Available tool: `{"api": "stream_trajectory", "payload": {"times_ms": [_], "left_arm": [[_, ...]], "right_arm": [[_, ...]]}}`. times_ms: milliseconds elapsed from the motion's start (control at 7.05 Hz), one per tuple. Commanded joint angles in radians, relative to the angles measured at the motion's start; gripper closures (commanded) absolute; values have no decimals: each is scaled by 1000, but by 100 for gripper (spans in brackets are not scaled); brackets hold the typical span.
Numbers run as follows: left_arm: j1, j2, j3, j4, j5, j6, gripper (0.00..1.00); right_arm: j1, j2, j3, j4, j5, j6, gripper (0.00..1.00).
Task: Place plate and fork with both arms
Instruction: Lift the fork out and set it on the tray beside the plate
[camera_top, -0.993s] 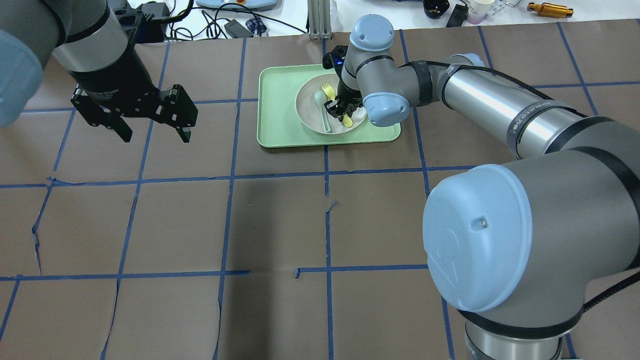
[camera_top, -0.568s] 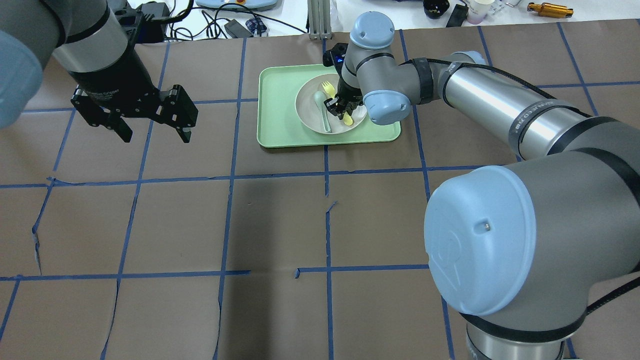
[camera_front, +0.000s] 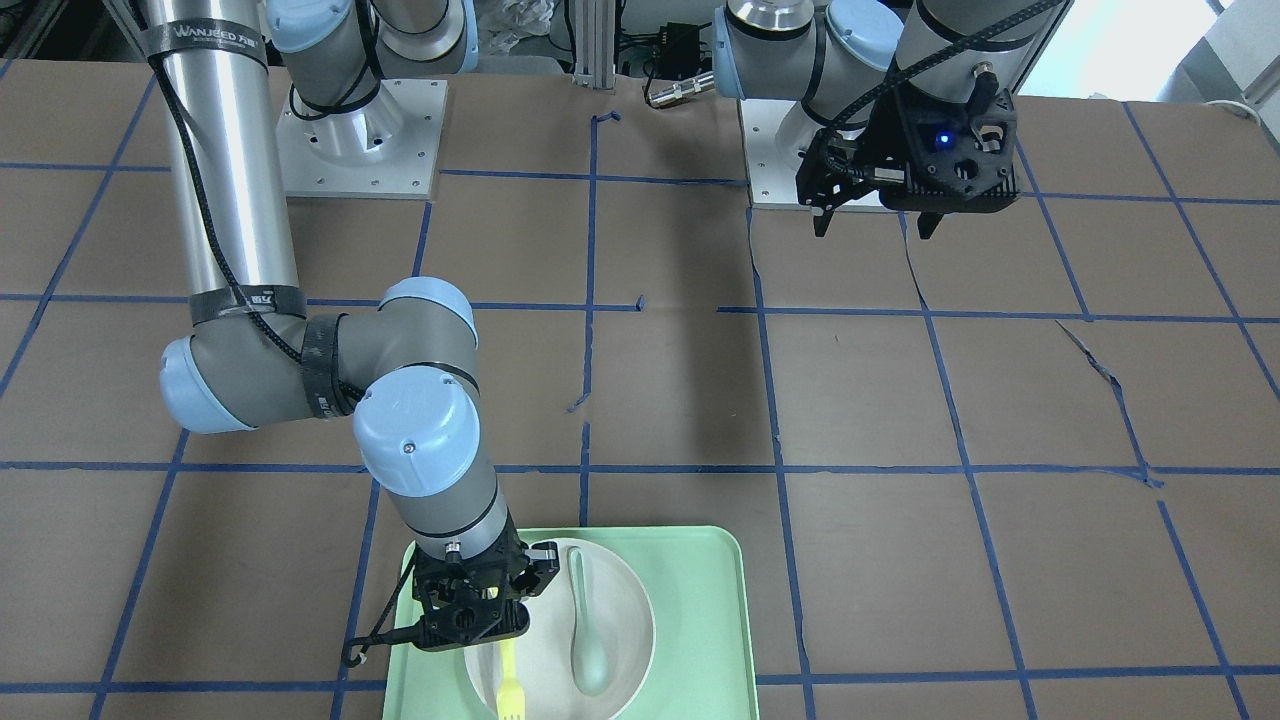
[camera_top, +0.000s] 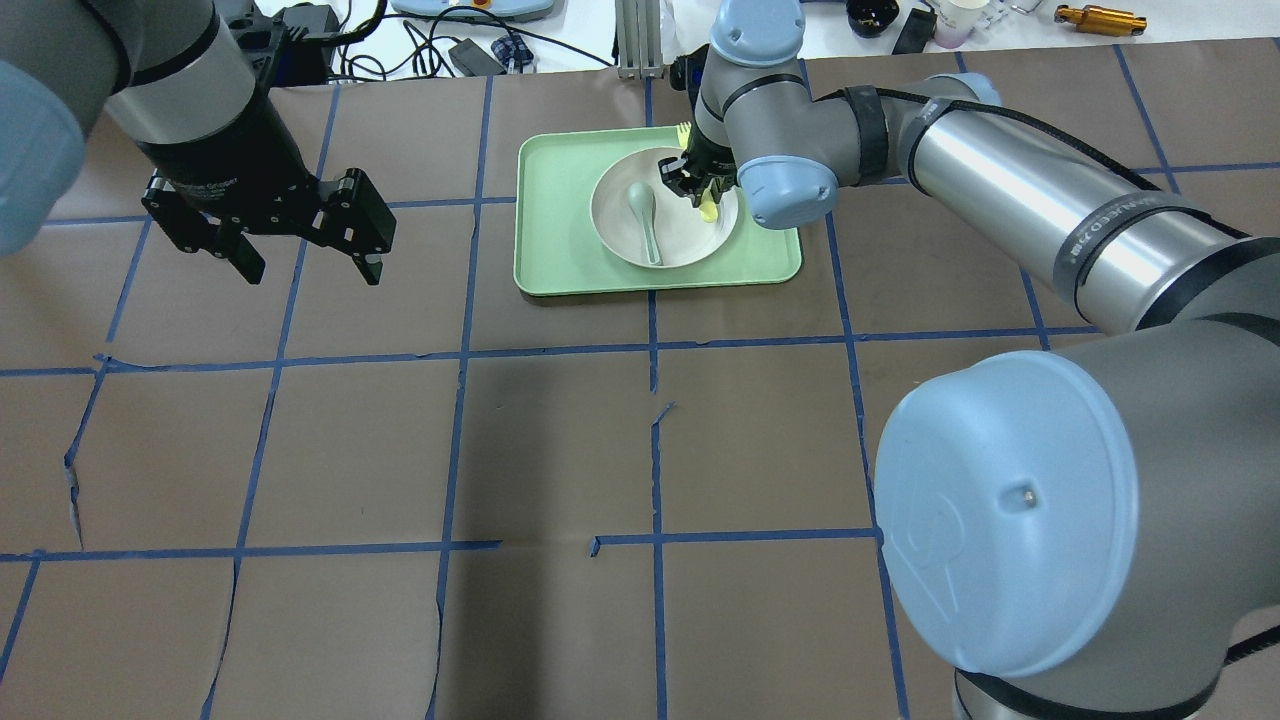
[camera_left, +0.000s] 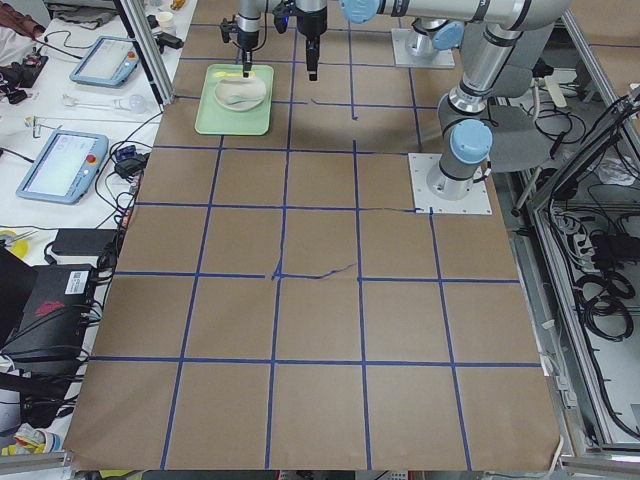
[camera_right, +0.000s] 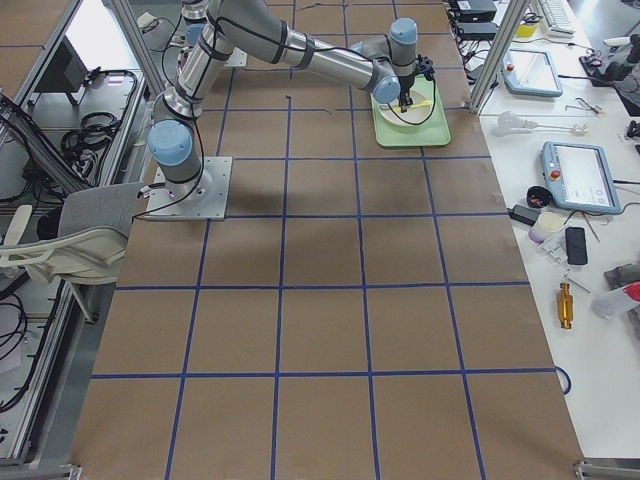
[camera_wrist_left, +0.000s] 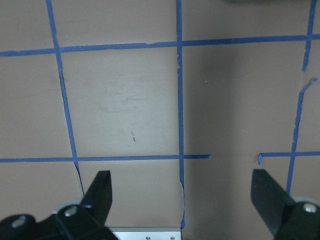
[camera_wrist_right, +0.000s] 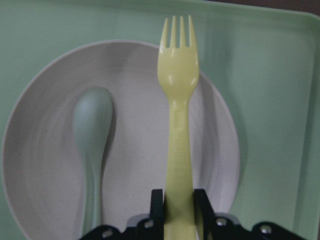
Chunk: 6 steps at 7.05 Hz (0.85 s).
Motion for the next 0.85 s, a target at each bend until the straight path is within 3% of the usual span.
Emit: {"api": "stream_trajectory", "payload": {"times_ms": [0,284,709], "left_arm": [[0,-1,0,6,-2,-1,0],[0,-3,0,20,0,-1,0],[-2,-7,0,20,-2,-1,0]], "right_arm": [[-57,-16,44,1,-9,66,86],[-99,-50,107,-14,16,48,86],[-98,-20,113,-16,24,60,84]]}}
